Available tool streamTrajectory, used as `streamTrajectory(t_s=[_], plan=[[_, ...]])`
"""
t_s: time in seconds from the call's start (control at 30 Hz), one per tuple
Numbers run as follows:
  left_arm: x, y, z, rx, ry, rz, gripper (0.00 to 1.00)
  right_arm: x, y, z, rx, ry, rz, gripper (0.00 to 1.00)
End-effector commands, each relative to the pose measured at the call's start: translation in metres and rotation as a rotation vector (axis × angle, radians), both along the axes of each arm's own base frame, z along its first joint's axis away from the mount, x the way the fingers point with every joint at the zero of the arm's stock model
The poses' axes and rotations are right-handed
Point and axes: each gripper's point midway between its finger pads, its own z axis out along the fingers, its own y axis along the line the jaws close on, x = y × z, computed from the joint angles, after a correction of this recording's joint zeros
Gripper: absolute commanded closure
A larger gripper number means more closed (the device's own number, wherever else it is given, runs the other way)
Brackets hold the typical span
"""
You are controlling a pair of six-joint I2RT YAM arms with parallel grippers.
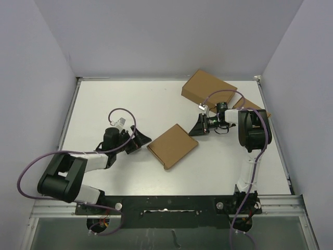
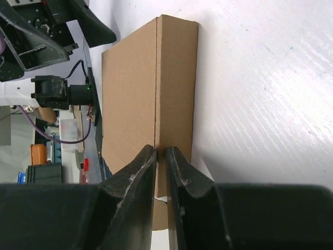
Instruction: Fold the paper box
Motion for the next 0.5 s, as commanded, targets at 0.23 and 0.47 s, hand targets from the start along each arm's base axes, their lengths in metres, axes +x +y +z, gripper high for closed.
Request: streamTrajectory(t_s=[0.23,0.47], plan=[[-0.042,0.001,0.023,0.056,-0.044,0.058,0.02,0.006,-0.005,-0.009,-0.04,-0.02,-0.016,0.87],[-0.056,-0.014,0.015,0.042,-0.008,0.111,0.02,0.006,-0.009,-0.013,-0.056,-0.011,-0.028,0.88]])
